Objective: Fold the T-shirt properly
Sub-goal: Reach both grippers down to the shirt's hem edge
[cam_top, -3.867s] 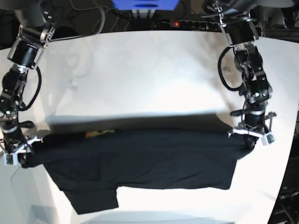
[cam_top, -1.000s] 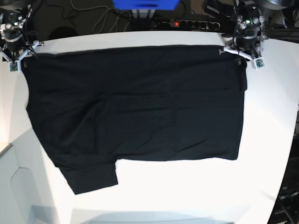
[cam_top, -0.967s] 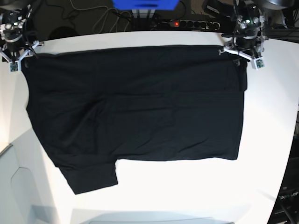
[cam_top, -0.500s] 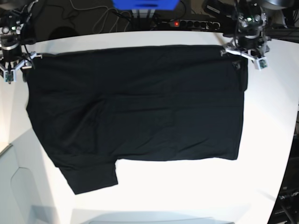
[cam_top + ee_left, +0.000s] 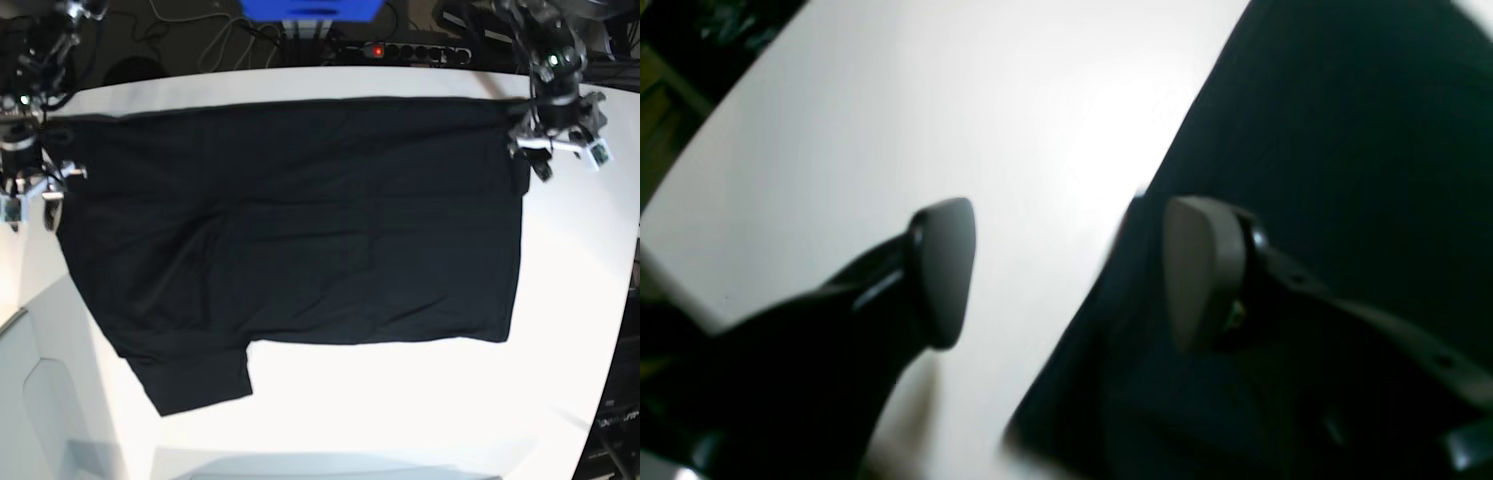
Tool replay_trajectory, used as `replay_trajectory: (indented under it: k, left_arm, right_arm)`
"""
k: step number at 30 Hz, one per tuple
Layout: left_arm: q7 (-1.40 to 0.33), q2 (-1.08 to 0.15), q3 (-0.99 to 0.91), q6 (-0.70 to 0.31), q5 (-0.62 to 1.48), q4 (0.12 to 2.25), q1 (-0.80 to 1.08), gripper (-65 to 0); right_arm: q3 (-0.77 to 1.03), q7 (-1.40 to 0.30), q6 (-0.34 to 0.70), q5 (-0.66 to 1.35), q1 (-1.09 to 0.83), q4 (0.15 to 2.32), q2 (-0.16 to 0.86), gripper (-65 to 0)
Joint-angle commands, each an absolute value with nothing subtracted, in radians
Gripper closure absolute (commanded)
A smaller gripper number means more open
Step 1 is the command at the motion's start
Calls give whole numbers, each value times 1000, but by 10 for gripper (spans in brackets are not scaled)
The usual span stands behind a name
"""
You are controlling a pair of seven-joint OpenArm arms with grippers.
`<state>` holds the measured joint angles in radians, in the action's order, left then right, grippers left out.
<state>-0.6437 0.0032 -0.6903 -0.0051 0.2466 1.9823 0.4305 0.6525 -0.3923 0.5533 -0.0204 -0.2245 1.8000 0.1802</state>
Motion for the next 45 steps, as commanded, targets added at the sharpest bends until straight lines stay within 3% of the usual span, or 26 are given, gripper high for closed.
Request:
replay_trajectory:
  k: [1,8,15,19,23,29,37,45]
  left_arm:
    - [-613,-2,-688,-5,248,1997,389,-428]
    - [-615,-56,-627,-5,246,1900,127,-429]
    - [-602,-170,-473,-1,246,1531,-148,-429]
    - [-601,-217,-423,-4,245,1314,-282,-429]
    - [-539,-259,-352,-4,245,1148,-374,-429]
    - [-369,-289,-236,1,245,943,-446,-429]
    - [-260,-294,-186,-2,245,684,-519,-429]
    - [-197,-286,-186,-5,245,590,-535,-429]
  right_arm:
    - [633,-364,561,-5,-186,1797,193,-355]
    - [467,-364,556,-7,99,1517,223,-355]
    - [377,-341,553,-8,499,972,291,-355]
    - [375,-194,549,-8,696,604,335,-355]
    - [302,24,449,-8,782,344,378,-355]
    - [119,182,334,-7,751,286,375,-356]
    - [91,185,328,-7,704,288,354,-356]
    - [93,183,328,-7,677,288,352,-356]
